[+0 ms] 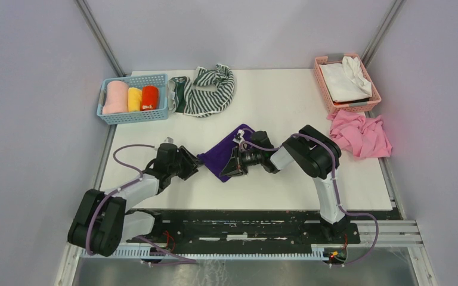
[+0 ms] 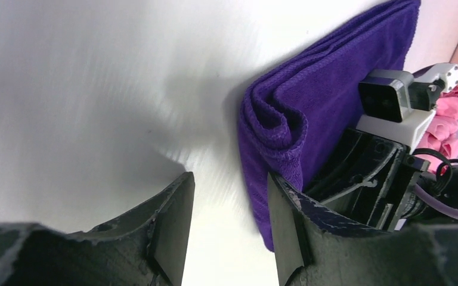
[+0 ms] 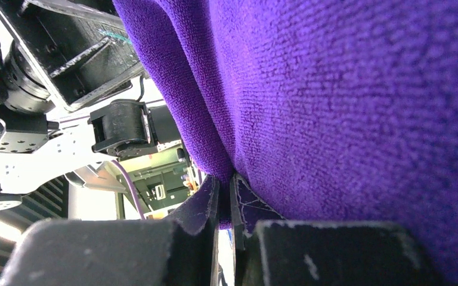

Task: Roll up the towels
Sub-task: Roll the towel at the center of the board.

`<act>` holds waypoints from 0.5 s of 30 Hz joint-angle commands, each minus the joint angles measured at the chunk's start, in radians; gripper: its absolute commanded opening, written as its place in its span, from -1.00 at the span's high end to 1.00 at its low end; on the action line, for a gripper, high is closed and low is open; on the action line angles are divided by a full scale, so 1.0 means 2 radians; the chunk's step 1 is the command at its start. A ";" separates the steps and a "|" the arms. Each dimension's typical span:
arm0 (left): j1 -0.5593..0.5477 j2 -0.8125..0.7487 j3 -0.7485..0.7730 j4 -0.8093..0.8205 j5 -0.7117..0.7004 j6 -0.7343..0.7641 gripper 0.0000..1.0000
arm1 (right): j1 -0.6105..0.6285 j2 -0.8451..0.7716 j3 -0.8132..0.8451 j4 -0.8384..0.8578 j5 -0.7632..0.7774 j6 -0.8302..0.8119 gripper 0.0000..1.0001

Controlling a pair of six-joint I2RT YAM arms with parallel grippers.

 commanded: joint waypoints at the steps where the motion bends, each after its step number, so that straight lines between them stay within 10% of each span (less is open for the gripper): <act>1: 0.002 0.038 0.033 0.053 0.009 0.026 -0.12 | -0.006 0.015 -0.009 0.005 0.000 0.008 0.94; 15: 0.001 0.094 0.040 0.082 0.027 0.010 -0.18 | -0.005 -0.016 0.011 -0.093 0.006 -0.059 0.80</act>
